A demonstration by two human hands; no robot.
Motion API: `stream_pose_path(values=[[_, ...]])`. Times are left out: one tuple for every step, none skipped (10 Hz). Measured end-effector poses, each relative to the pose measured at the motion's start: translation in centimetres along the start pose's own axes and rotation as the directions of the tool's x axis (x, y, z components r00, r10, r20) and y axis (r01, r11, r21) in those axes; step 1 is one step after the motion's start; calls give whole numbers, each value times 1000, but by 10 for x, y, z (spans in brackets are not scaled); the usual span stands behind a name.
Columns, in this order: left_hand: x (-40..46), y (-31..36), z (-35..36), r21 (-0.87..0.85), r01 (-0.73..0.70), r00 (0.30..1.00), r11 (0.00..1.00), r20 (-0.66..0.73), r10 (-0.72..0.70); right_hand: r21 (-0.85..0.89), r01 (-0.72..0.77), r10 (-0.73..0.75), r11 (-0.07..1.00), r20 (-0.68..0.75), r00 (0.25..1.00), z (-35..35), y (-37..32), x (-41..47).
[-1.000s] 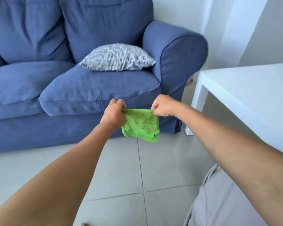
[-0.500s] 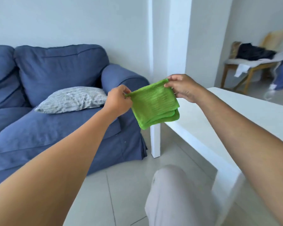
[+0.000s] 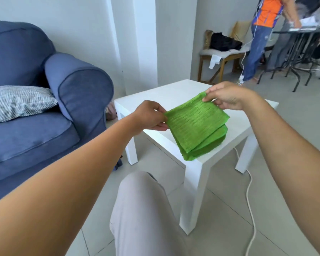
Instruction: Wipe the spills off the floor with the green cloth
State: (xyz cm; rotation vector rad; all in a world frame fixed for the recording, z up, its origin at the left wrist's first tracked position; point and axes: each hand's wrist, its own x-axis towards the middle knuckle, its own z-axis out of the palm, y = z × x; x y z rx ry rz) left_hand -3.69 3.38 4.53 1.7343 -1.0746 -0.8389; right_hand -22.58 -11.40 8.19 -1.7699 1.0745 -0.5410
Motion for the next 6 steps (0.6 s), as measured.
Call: stream_pose_path(values=[[15,-17,11,-10,48,994,999,-100,-49,-63,-33,32,997,-22,999,14,13,19],[29,-32,15,-60,96,966,994,-237,-108,-63,-13,9,998,-67,998,34,21,42],[38,-47,17,-63,133,949,989,-280,-145,-85,18,-27,996,-102,994,54,28,63],[43,-60,17,-17,143,939,990,-313,-141,-150,23,-42,988,-124,991,67,37,76],[44,-70,14,29,127,953,991,-279,-114,-259,22,-54,966,-114,992,76,45,88],[36,-70,-11,156,128,969,979,-229,-90,-473,4,-84,881,-149,985,90,41,96]])
